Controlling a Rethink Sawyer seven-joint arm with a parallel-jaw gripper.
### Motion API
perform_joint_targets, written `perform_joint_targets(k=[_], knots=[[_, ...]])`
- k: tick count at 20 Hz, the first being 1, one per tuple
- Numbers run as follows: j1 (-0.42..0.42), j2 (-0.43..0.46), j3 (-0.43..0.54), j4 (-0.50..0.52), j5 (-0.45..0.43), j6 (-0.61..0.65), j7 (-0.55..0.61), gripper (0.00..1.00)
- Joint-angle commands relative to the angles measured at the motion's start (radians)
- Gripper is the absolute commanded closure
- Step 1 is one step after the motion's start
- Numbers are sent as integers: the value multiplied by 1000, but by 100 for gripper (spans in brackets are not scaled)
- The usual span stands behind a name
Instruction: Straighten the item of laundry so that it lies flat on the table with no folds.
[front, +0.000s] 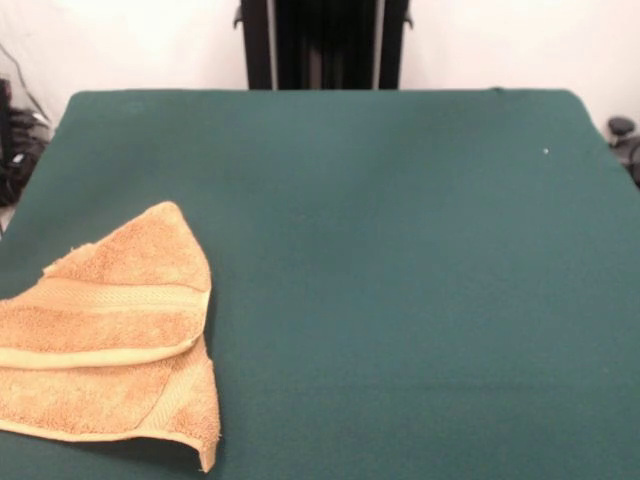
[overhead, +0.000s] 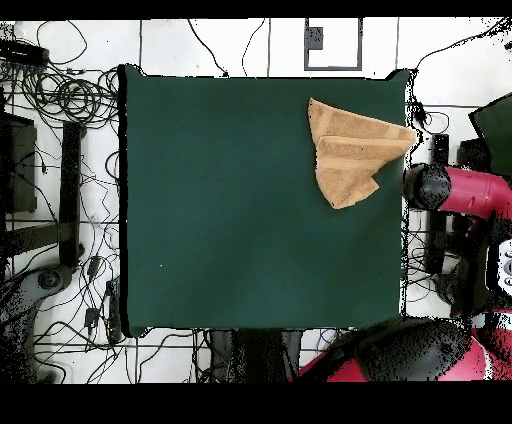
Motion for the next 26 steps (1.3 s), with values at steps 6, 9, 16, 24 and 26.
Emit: perform_joint_targets(k=[6,9,16,24,26], knots=[[131,-11,-6,272,33,-17,112,0],[153,-16,-16,297,50,-29,164,0],[195,-9,-38,337,91,-76,265,0],[241,-38,-75,418,154,-173,355,0],[248,-53,-81,441,175,-182,358,0]])
